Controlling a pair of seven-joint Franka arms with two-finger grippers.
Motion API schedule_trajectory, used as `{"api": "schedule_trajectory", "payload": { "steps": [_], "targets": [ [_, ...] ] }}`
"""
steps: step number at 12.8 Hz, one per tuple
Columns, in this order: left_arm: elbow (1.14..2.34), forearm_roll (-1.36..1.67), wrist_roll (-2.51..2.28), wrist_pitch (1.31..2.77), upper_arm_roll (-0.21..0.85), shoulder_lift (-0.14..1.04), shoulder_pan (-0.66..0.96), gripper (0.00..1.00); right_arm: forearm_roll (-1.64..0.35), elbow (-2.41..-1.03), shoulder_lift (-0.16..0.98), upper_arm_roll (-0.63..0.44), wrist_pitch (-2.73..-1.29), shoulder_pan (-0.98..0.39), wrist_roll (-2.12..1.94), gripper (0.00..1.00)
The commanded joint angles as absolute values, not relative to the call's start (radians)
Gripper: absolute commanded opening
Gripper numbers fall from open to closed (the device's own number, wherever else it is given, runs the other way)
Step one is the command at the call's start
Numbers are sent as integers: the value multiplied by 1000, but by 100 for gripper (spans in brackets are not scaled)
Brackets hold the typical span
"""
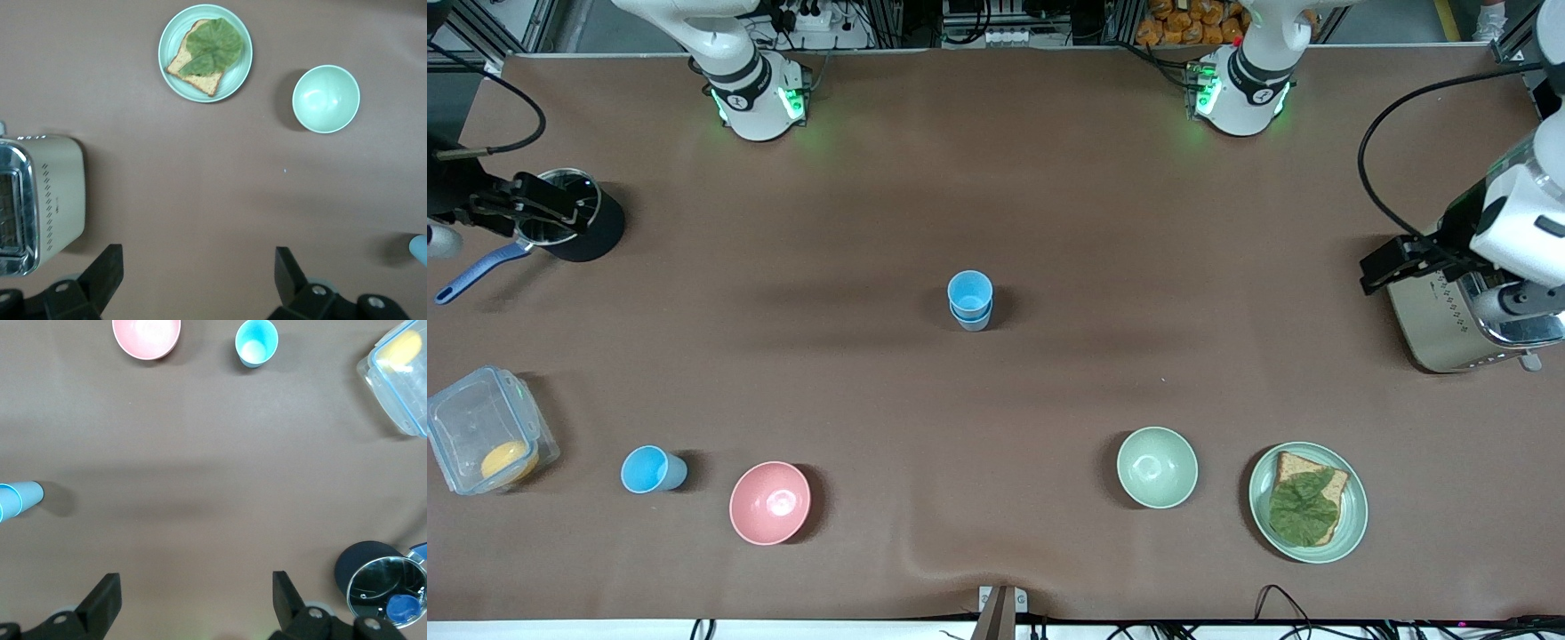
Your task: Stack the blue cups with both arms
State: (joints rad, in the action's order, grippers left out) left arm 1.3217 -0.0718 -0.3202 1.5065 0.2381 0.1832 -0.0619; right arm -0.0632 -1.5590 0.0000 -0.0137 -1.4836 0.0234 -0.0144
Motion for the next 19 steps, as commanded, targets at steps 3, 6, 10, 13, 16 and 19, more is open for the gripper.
{"api": "schedule_trajectory", "payload": {
  "steps": [3,6,10,13,16,19],
  "targets": [
    [1333,-42,-328,1413,232,108,-77,100,14,-1554,-11,5,-1474,41,-12,100],
    [1423,-20,-269,1413,189,34,-83,100,11,-1554,-43,-6,-1473,57,-21,100],
    [1564,-6,-213,1453,72,-41,-17,100,-3,-1554,-40,-2,-1474,52,-9,100],
    [1671,-11,-161,1549,75,-101,-9,100,-26,-1555,-38,3,-1474,40,-9,100],
    [1652,-21,-35,1548,67,-94,-8,100,-49,-1562,-38,2,-1474,40,-9,100],
    [1600,-17,-38,1540,67,-81,-5,100,-49,-1562,-38,2,-1473,40,-9,100]
  ]
}}
